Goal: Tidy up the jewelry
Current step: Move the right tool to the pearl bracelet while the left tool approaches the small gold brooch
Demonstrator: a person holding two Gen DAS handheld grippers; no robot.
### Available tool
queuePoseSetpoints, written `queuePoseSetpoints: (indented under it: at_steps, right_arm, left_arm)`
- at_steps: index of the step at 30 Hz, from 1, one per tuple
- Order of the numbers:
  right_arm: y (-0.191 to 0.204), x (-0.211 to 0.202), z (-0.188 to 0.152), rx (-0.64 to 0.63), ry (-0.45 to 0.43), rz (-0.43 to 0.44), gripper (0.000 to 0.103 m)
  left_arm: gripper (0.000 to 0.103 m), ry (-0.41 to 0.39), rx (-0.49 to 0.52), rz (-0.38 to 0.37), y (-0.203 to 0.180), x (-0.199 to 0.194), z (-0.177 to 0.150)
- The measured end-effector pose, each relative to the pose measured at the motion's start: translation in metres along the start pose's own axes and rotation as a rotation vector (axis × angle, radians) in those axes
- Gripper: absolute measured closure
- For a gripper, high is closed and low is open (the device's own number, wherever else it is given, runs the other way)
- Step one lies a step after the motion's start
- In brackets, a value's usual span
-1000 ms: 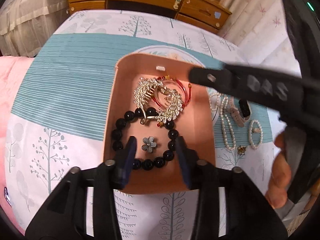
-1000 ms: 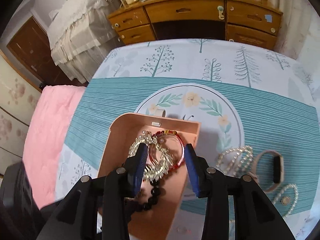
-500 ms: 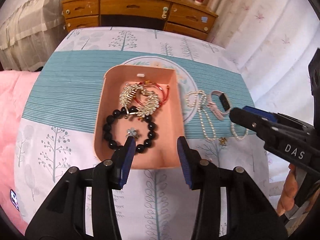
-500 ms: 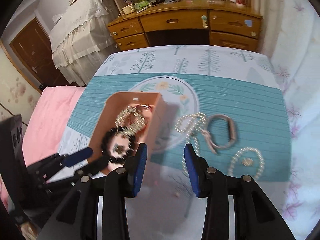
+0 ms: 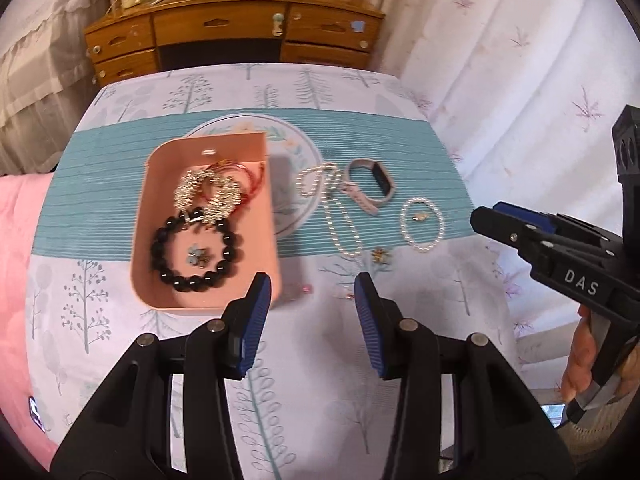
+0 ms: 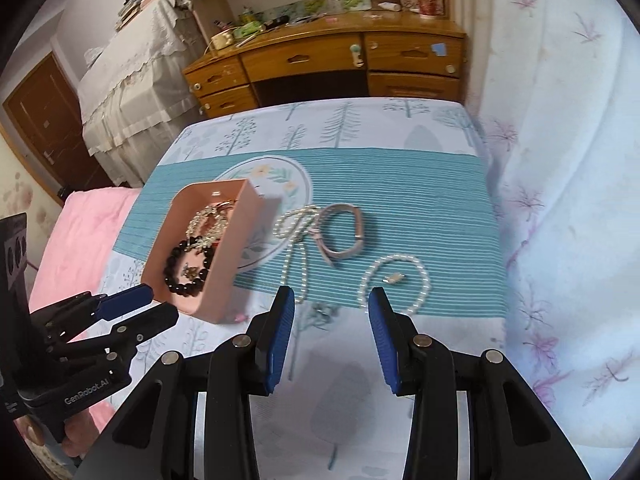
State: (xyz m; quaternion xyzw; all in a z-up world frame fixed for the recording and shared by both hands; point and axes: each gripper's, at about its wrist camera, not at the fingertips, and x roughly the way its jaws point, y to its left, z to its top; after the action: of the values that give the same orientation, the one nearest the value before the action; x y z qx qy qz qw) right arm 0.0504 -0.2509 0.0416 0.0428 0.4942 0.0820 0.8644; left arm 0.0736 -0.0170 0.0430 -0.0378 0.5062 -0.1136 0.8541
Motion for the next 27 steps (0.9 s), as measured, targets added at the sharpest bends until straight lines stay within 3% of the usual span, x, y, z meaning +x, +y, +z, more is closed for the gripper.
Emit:
queuePoseSetpoints:
  at_steps: [10, 18, 22, 27]
  right_arm:
    - [-0.047, 0.0, -0.003, 0.07, 0.008, -0.031, 0.064]
    - [-0.086, 0.058, -0.004, 0.164, 0.124, -0.04, 0.067]
    - [-0.093, 0.088, 0.003, 0.171, 0.161, -0.08, 0.077]
    - [-0.089, 0.122, 0.012, 0.132, 0.218, -0.141, 0.081]
  left_arm:
    - [0.063, 0.075, -0.01, 0.004, -0.028, 0.036, 0.011]
    - [0.063, 0.132, 0.016, 0.027, -0.051, 0.086, 0.021]
    - [0.063, 0.182, 0.007, 0.017, -0.059, 0.112, 0.025]
    - [0.063, 0.225, 0.003, 0.015, -0.065, 0.134, 0.027]
